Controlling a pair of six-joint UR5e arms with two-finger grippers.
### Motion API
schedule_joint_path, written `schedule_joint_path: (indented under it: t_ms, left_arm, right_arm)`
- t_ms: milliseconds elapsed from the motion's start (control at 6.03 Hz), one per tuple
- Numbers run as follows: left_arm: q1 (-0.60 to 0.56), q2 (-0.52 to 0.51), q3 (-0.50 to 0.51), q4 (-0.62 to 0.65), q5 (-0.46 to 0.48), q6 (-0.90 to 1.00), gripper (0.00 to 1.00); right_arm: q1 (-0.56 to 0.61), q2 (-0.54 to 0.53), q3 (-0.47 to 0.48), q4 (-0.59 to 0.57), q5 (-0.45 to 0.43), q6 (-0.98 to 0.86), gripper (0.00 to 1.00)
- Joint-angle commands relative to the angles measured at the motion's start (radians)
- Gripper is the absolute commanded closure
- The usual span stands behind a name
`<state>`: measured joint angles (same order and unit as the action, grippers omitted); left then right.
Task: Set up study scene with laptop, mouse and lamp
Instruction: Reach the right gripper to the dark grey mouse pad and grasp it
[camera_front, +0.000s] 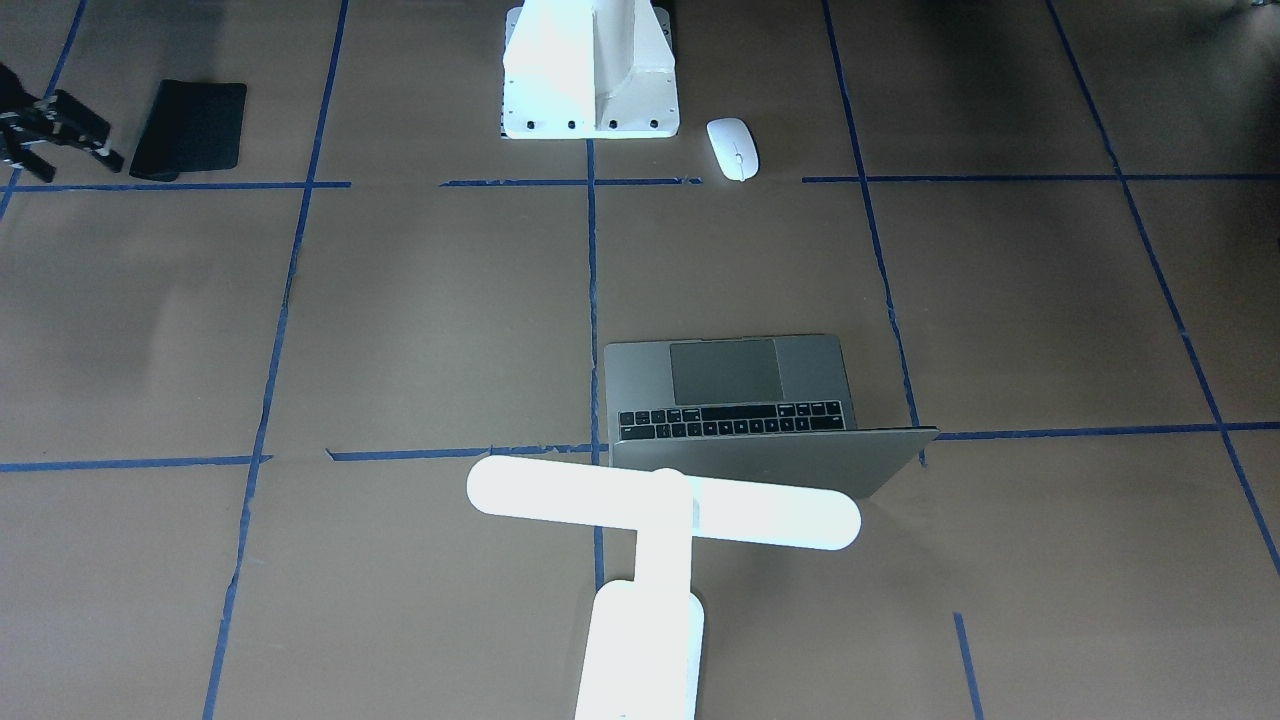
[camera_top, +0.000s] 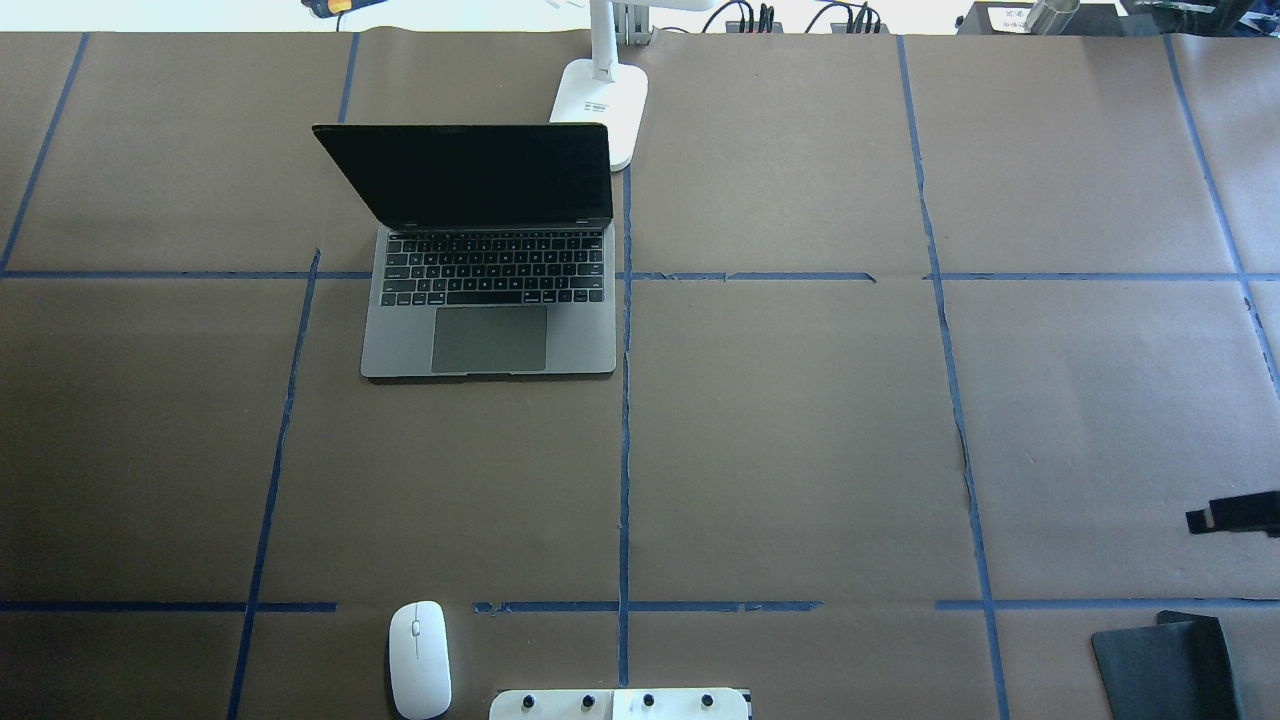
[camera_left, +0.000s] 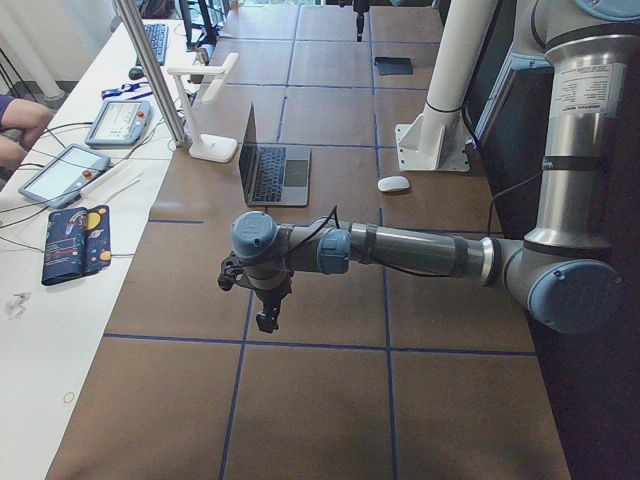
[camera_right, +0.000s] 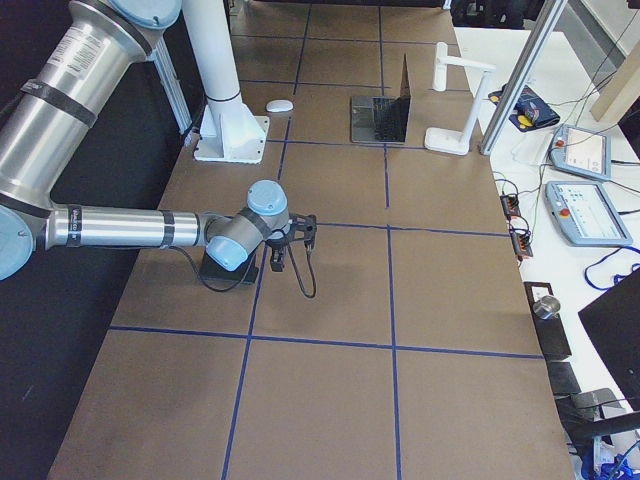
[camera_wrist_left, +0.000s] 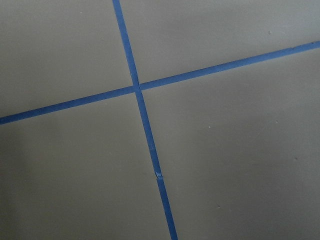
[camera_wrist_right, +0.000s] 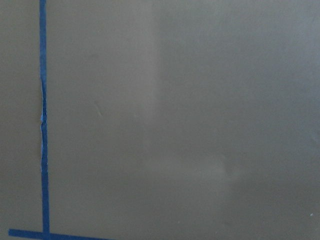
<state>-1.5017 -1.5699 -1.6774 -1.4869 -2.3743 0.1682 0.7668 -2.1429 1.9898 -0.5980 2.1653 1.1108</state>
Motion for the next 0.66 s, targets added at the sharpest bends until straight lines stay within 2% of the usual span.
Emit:
schedule_joint_path:
  t_ms: [0,166,331,497]
  left_arm:
    - [0.000,0.001,-0.007,-0.001,-0.002,-0.006,0.00]
    - [0.000,0.001,-0.010,-0.001,-0.002,-0.007,0.00]
    - [0.000,0.001,-0.011,-0.001,-0.002,-0.010,0.00]
    - [0.000,0.001,-0.011,-0.001,-0.002,-0.010,0.00]
  right_arm:
    - [-0.282,-0.095,-0.005,0.124,-0.221,0.148,0.00]
    - [-0.396,-0.127,-0.029,0.145,-0.301,0.188,0.00]
    - [-0.625,-0.129,-0.123,0.284,-0.505,0.359,0.00]
    - [-0.762,-0.159,-0.140,0.352,-0.609,0.462,0.00]
